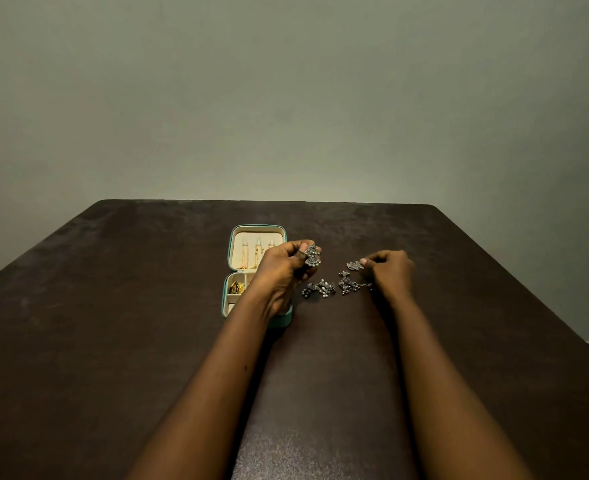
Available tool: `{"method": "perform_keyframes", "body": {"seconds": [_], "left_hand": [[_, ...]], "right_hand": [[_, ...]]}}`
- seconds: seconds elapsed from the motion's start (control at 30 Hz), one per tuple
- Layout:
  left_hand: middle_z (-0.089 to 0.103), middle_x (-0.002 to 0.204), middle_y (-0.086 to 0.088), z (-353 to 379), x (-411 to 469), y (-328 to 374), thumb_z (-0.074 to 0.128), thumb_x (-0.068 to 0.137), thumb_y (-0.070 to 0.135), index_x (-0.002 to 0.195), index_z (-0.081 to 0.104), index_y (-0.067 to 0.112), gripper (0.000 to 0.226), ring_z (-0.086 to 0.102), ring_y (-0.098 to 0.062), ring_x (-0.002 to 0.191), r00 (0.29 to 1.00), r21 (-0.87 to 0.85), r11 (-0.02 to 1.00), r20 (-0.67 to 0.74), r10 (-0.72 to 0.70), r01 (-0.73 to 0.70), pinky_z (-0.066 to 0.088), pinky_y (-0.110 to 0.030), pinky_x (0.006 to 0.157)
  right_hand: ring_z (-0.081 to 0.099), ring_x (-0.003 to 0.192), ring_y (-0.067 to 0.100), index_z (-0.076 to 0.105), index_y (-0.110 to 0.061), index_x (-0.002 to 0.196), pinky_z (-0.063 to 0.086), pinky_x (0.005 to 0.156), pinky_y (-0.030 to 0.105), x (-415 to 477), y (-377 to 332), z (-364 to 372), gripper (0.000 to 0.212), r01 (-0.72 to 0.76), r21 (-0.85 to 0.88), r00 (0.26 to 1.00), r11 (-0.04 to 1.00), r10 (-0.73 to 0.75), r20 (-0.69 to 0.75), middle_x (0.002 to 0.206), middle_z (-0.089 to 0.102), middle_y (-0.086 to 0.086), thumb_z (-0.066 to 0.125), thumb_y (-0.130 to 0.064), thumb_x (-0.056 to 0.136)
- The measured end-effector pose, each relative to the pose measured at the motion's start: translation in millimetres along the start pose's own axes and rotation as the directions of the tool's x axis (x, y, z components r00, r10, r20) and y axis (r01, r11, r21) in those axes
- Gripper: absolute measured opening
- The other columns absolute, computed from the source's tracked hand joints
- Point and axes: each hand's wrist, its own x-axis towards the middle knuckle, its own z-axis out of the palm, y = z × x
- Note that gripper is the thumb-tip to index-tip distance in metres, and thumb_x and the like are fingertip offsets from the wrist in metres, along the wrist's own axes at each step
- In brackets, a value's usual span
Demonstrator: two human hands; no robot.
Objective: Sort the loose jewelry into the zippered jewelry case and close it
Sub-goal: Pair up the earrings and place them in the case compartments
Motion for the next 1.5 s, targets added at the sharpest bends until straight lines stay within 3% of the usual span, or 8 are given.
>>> {"method": "perform_keyframes", "body": {"seconds": [0.27,0.47,0.67,0.73,0.83,1.0,1.2,1.5], "left_hand": [[0.060,0.081,-0.002,2,0,-1,0.046,0.095,0.006,0.082,0.057,0.011,0.018,0.056,-0.008,0.072,1.000,-0.025,1.000,-0.005,0.000,0.000,0.052,-0.012,0.055],[0.066,0.064,0.005,1,0,-1,0.047,0.095,0.006,0.080,0.059,0.010,0.020,0.060,-0.002,0.057,1.000,-0.019,1.000,-0.015,0.021,-0.021,0.052,-0.014,0.056],[0.058,0.078,-0.002,-1,0,0,0.046,0.095,0.004,0.080,0.057,0.011,0.020,0.054,-0.007,0.066,1.000,0.013,1.000,0.014,0.018,-0.018,0.049,-0.014,0.053],[0.058,0.078,-0.002,-2,0,1,0.046,0.095,0.004,0.080,0.057,0.012,0.020,0.055,-0.006,0.065,1.000,0.022,1.000,0.019,0.014,-0.014,0.049,-0.014,0.053],[0.058,0.080,-0.003,-4,2,2,0.046,0.095,0.002,0.080,0.058,0.011,0.021,0.054,-0.009,0.071,1.000,0.005,1.000,0.019,0.004,-0.004,0.050,-0.014,0.052],[0.059,0.078,-0.005,-6,2,2,0.045,0.095,0.001,0.080,0.058,0.010,0.022,0.055,-0.011,0.073,1.000,-0.003,1.000,0.007,0.021,-0.021,0.051,-0.014,0.053],[0.066,0.058,0.009,-11,6,4,0.045,0.094,0.000,0.080,0.059,0.010,0.023,0.054,-0.009,0.069,0.998,-0.028,0.998,-0.019,0.059,-0.060,0.050,-0.013,0.054],[0.068,0.062,0.006,-11,2,8,0.043,0.094,-0.003,0.080,0.057,0.011,0.024,0.064,-0.003,0.060,0.997,-0.144,0.990,0.075,0.015,-0.004,0.052,-0.014,0.053]], "right_hand": [[0.065,0.094,0.019,0.074,-0.011,0.096,0.046,0.082,0.024,2,-1,8,0.018,0.057,0.026,0.998,0.998,-0.058,0.033,0.100,0.072,0.009,0.072,-0.014,0.078],[0.063,0.097,0.023,0.074,-0.008,0.095,0.043,0.079,0.025,3,-4,9,0.016,0.123,-0.099,0.992,0.987,-0.120,0.043,0.101,0.071,0.013,0.069,-0.016,0.082],[0.057,0.103,0.033,0.067,-0.006,0.086,0.042,0.088,0.036,6,-1,15,0.014,0.187,-0.225,0.981,0.956,-0.170,0.091,0.105,0.063,0.016,0.056,-0.014,0.089],[0.054,0.101,0.028,0.066,-0.005,0.090,0.041,0.089,0.036,3,-7,13,0.015,0.183,-0.153,0.982,0.971,-0.174,0.074,0.106,0.060,0.014,0.053,-0.013,0.091],[0.052,0.079,0.017,0.060,-0.008,0.078,0.043,0.069,0.020,-10,-25,8,0.018,0.096,0.253,0.985,0.963,-0.128,0.113,0.084,0.058,0.008,0.050,-0.006,0.093],[0.047,0.061,0.011,0.050,-0.013,0.070,0.029,0.052,0.024,-36,-50,10,0.034,-0.206,0.694,0.935,0.690,-0.069,0.347,0.068,0.050,0.003,0.035,0.008,0.091],[0.051,0.039,0.008,0.048,-0.008,0.075,0.033,0.040,0.014,-50,-64,14,0.039,-0.504,0.751,0.809,0.426,-0.073,0.584,0.066,0.048,0.007,0.018,0.017,0.080],[0.056,0.047,0.008,0.051,-0.011,0.075,0.041,0.040,0.016,-56,-69,16,0.042,-0.555,0.755,0.766,0.348,-0.139,0.628,0.057,0.064,0.002,0.025,0.021,0.084]]}}
